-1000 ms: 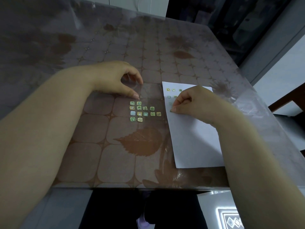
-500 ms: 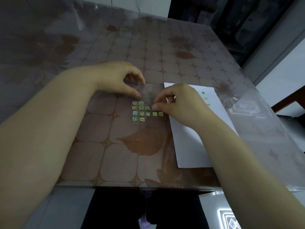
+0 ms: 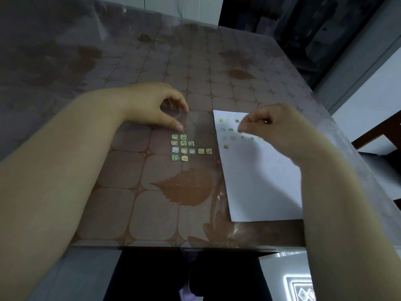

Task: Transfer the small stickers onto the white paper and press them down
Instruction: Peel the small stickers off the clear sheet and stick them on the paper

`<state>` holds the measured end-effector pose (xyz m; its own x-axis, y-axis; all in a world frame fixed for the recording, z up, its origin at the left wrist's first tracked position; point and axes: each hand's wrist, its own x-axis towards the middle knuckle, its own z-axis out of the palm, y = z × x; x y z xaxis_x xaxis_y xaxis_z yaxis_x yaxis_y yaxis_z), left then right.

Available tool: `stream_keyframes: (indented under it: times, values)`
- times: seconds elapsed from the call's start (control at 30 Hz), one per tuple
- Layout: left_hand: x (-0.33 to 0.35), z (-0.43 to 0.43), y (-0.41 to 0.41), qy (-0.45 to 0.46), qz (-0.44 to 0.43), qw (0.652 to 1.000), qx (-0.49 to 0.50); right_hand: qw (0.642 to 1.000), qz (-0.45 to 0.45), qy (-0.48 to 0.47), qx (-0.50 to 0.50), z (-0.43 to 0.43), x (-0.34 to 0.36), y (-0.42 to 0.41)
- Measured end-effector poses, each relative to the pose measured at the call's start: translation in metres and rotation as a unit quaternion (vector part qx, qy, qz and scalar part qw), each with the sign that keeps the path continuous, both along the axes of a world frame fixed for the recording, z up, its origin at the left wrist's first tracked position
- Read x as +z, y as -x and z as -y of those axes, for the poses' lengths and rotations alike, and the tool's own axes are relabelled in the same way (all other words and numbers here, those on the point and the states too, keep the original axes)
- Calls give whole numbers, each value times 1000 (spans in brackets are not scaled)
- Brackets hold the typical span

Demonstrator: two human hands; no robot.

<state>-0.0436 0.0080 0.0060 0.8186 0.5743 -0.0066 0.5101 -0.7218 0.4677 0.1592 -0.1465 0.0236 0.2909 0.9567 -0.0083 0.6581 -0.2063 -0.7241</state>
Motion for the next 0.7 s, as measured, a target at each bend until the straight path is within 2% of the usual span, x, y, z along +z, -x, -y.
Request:
stream_keyframes:
  times: [0.1,0.17,0.7]
  values:
    - [-1,-1,-1,0,-2,1000,-3,997,-5,74,2,3,-4,-7]
    - [-1,-1,-1,2,-3,1000,-1,996,2,89,4,1,-8,-6]
    - [1,0,-1,-3,-3,1000,5,996,13,90,-23,-3,-11,2]
